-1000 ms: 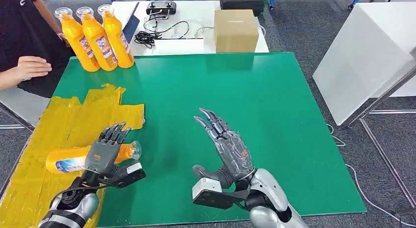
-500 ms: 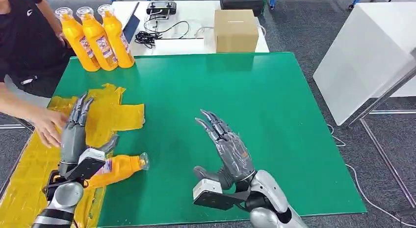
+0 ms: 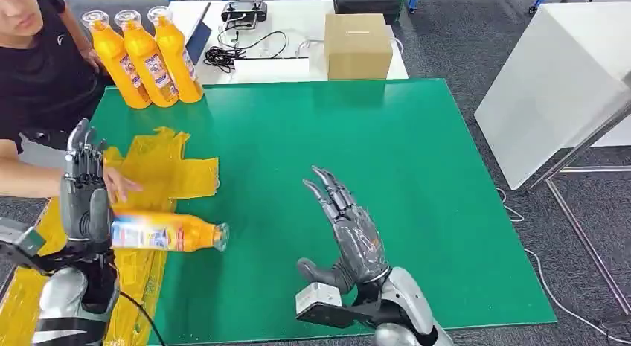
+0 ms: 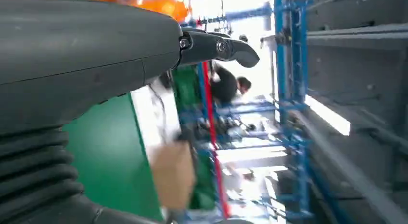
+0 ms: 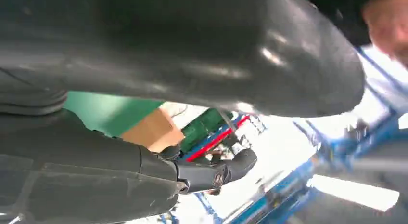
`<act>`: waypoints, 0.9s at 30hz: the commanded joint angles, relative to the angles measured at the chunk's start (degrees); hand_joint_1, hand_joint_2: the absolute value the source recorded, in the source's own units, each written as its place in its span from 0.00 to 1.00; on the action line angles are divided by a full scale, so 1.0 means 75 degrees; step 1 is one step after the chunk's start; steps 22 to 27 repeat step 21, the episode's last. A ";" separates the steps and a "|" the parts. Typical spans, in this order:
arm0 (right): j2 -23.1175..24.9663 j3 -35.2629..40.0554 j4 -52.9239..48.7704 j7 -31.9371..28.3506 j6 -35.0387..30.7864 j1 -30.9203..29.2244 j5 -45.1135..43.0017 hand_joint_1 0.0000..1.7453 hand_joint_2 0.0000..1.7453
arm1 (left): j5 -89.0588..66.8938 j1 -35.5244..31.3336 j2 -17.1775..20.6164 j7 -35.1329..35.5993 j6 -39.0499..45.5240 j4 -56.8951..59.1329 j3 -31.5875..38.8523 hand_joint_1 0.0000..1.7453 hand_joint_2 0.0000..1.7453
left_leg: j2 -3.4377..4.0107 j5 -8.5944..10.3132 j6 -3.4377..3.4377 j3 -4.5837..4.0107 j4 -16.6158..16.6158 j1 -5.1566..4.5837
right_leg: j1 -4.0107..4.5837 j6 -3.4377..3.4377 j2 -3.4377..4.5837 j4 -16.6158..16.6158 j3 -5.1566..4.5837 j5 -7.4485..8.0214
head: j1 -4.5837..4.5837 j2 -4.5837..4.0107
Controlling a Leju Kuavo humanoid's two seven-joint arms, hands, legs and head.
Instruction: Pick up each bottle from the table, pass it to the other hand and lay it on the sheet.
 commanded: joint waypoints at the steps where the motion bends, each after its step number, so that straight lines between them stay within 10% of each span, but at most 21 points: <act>1: 0.0884 -0.0641 -0.0556 -0.0801 -0.1563 0.1047 0.0095 0.00 0.00 | 0.0253 0.1517 -0.0708 0.0056 0.0292 -0.1777 -0.2173 0.00 0.00 | -0.0017 -0.0026 -0.0007 0.0019 0.0005 0.0006 | 0.0006 0.0001 -0.0021 -0.0007 0.0032 -0.0027 | 0.0003 0.0000; 3: 0.0771 -0.0723 -0.0410 -0.0904 -0.2112 0.0894 0.0075 0.00 0.00 | 0.0187 0.1645 -0.0715 0.0003 0.0392 -0.1743 -0.2462 0.00 0.00 | -0.0002 -0.0033 -0.0013 0.0025 -0.0002 0.0002 | 0.0003 0.0002 -0.0006 -0.0014 0.0031 -0.0022 | 0.0000 0.0000; 6: 0.1890 -0.1945 -0.0762 -0.3153 -0.2745 0.1360 -0.1030 0.00 0.00 | -0.0219 0.1482 -0.0859 -0.0050 0.1036 -0.1385 -0.2953 0.00 0.00 | -0.0015 -0.0023 -0.0021 0.0002 -0.0002 -0.0001 | 0.0000 -0.0005 -0.0021 -0.0003 0.0006 -0.0017 | 0.0000 0.0000; 27: 0.1692 -0.1922 -0.0186 -0.2994 -0.2745 0.1048 -0.1243 0.00 0.00 | -0.0290 0.1199 -0.0735 -0.0123 0.1407 -0.0515 -0.3185 0.00 0.00 | 0.0006 -0.0015 -0.0022 0.0039 -0.0018 0.0010 | 0.0006 -0.0006 0.0000 -0.0024 0.0035 -0.0005 | -0.0003 0.0000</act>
